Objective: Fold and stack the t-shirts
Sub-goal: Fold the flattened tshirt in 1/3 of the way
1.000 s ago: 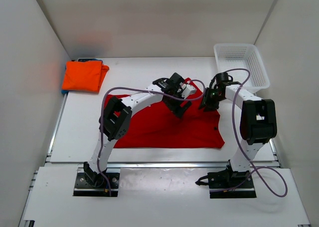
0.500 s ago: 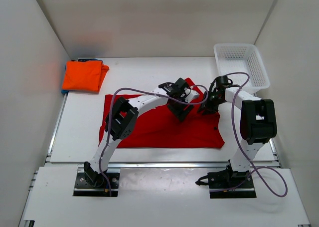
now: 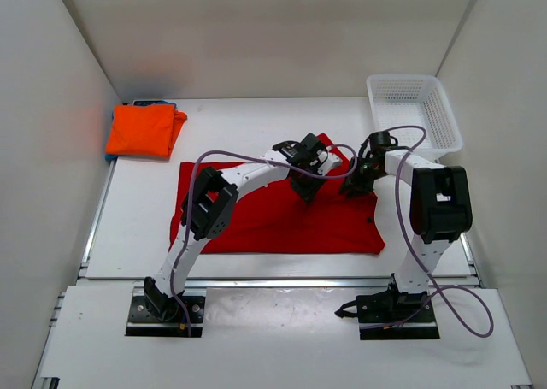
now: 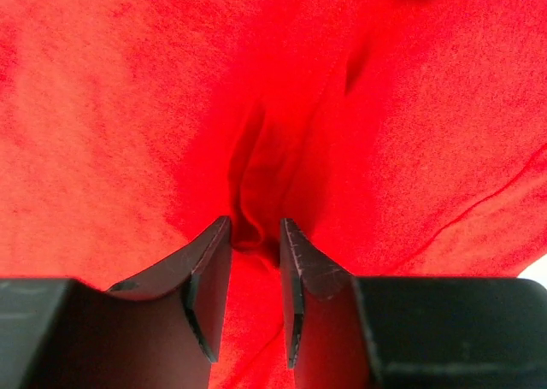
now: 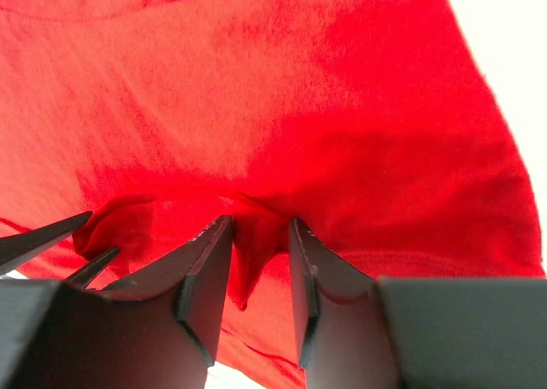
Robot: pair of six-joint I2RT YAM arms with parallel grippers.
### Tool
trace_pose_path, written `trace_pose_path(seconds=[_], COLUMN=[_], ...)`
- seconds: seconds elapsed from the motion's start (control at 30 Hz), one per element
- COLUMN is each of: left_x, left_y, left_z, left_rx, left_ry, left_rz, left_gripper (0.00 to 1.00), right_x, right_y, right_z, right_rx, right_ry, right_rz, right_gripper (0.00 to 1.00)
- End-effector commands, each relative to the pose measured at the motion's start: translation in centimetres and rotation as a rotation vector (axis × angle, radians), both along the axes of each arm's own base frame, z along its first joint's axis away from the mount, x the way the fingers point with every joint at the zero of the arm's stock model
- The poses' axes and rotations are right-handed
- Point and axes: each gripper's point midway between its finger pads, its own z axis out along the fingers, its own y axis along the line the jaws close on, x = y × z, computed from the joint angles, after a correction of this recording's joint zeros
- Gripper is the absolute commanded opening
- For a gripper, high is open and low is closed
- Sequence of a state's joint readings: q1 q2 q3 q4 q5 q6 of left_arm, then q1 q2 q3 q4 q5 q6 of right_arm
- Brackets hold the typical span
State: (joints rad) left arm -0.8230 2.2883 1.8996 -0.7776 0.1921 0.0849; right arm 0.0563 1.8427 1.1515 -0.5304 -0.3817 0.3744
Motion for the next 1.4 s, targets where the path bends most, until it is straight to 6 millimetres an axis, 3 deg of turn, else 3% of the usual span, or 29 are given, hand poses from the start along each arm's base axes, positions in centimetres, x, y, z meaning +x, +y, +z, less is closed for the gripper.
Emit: trace_pose_path(seconds=[0.0, 0.2, 0.3, 0.4, 0.6, 0.8, 0.87, 0.97, 1.1, 1.17, 1.2, 1.27, 1.33, 1.37], left_x=[1.2, 1.2, 1.6, 2.5, 2.4, 2.9, 3.0, 3.2, 3.3, 3.4, 3.6, 4.3, 5.0, 5.0], left_y=[-0.8, -0.4, -0.6, -0.1, 1.0, 2.2, 2.6, 2.9, 3.6, 3.8, 3.7, 4.1, 4.5, 4.6], left_z=[2.9, 2.1, 2.2, 2.8, 3.2, 2.5, 2.5, 2.6, 2.7, 2.7, 2.7, 3.4, 3.3, 3.6], left_rx=[-0.059, -0.04, -0.042, -0.036, -0.027, 0.012, 0.025, 0.03, 0.04, 0.045, 0.039, 0.054, 0.072, 0.073], left_ry=[-0.047, -0.044, -0.056, -0.084, -0.072, -0.087, -0.093, -0.103, -0.1, -0.108, -0.108, -0.148, -0.175, -0.179], left_rz=[0.013, 0.025, 0.028, 0.053, 0.089, 0.144, 0.16, 0.175, 0.24, 0.25, 0.255, 0.28, 0.297, 0.303], left_gripper=[0.41, 0.39, 0.24, 0.02, 0.0, 0.0, 0.0, 0.04, 0.2, 0.39, 0.45, 0.72, 0.85, 0.86], right_x=[1.5, 1.6, 2.2, 2.9, 4.8, 5.0, 5.3, 5.7, 5.7, 6.2, 6.2, 6.3, 6.2, 5.9], right_y=[0.1, 0.1, 0.0, -0.1, 1.2, 3.3, 3.1, 2.5, 1.9, 1.2, 0.9, 0.3, -0.4, -0.6], right_z=[0.1, 0.0, 0.6, 2.0, 4.6, 4.0, 3.6, 3.3, 3.0, 3.8, 3.8, 4.9, 5.6, 6.0], right_rx=[0.009, 0.037, 0.047, 0.059, 0.194, 0.232, 0.218, 0.199, 0.174, 0.165, 0.151, 0.132, 0.087, 0.073], right_ry=[-0.051, -0.048, -0.078, -0.14, -0.299, -0.316, -0.311, -0.302, -0.298, -0.323, -0.322, -0.348, -0.368, -0.373], right_rz=[0.0, -0.006, -0.007, -0.005, 0.012, 0.106, 0.097, 0.079, 0.073, 0.061, 0.054, 0.047, 0.042, 0.039], right_gripper=[0.29, 0.12, 0.0, 0.0, 0.0, 0.08, 0.09, 0.19, 0.28, 0.3, 0.31, 0.32, 0.32, 0.32])
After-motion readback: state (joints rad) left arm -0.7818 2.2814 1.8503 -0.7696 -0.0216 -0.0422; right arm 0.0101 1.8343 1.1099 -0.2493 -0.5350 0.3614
